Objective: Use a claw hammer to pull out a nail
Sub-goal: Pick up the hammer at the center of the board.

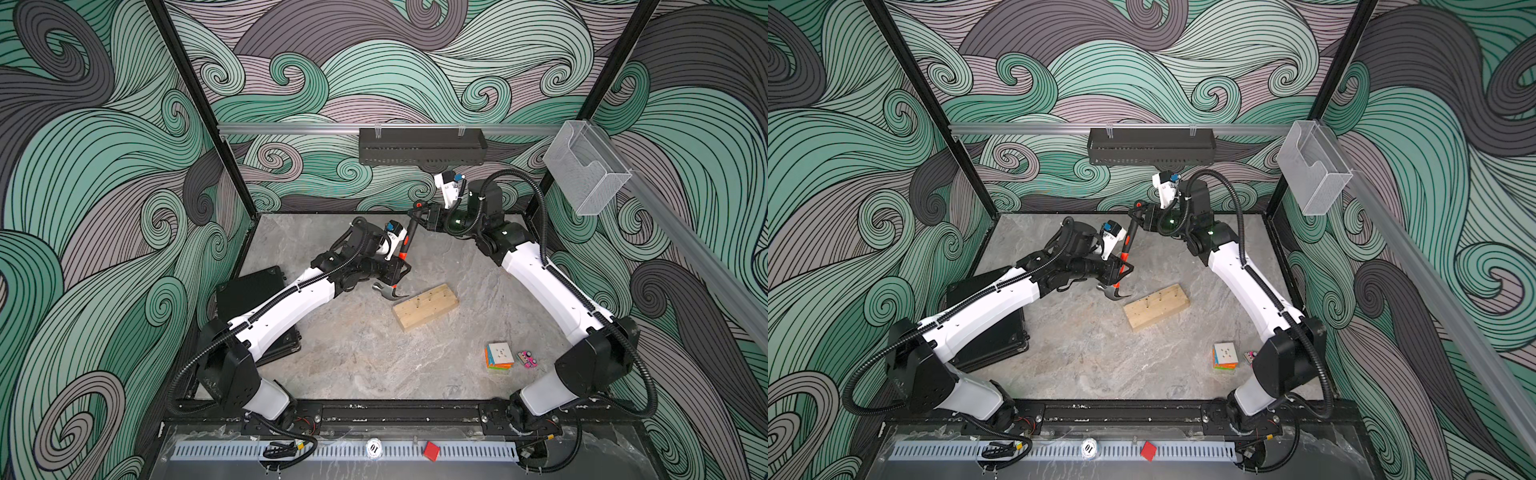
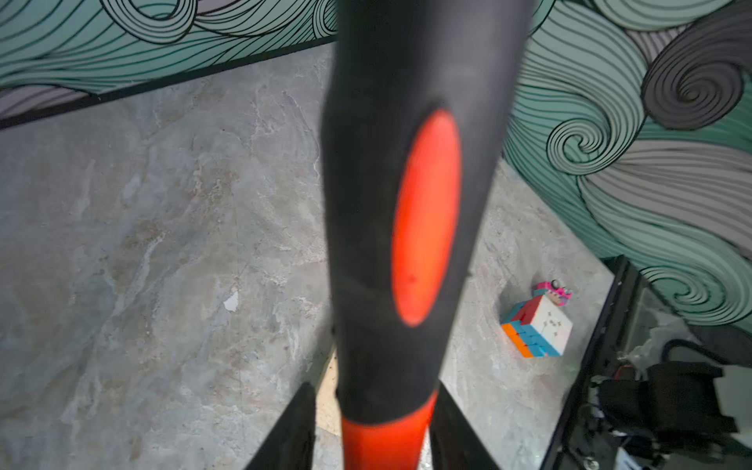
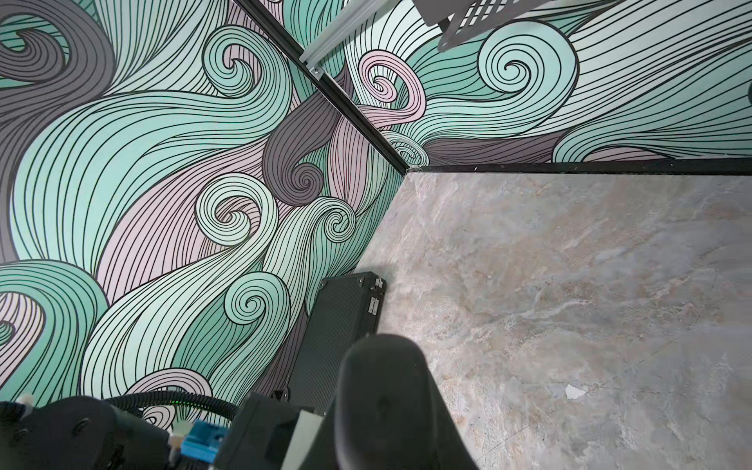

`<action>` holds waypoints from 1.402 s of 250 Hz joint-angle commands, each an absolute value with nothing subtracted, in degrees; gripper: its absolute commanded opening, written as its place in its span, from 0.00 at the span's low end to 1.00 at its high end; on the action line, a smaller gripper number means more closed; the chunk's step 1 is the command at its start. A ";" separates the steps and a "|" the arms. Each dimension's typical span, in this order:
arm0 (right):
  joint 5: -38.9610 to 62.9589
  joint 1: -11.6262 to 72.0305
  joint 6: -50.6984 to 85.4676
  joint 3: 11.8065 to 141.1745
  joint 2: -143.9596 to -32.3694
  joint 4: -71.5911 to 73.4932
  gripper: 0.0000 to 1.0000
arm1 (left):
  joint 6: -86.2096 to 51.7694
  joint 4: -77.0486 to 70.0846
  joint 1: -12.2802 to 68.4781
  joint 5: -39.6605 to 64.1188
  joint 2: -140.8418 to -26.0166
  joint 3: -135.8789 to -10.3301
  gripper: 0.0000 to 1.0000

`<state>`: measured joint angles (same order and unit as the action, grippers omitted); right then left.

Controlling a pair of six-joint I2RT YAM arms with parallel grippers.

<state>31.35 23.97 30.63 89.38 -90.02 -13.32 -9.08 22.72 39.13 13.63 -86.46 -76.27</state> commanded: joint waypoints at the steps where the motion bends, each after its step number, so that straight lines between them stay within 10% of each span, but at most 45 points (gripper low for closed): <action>1: 32.08 22.97 34.21 91.82 -87.10 -11.33 0.08 | -7.03 23.20 40.51 11.60 -87.33 -79.05 0.31; 44: 31.79 21.85 35.42 90.78 -86.34 -11.01 0.08 | -7.02 23.44 41.27 10.83 -87.73 -79.79 0.00; 94: 31.52 21.27 36.47 88.84 -85.51 -10.50 0.13 | -5.85 24.62 41.79 10.20 -87.75 -81.38 0.00; 213: 28.27 22.27 40.95 80.66 -84.86 -4.74 0.60 | -4.42 26.19 43.76 8.54 -88.04 -83.42 0.00; 351: 18.85 25.22 41.57 73.68 -81.70 0.73 0.52 | -7.21 24.90 44.10 8.79 -89.52 -84.90 0.00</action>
<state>22.37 24.95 41.15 75.57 -84.51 -2.50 -5.82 27.81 43.70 9.17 -89.91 -80.93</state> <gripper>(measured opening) 0.500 0.152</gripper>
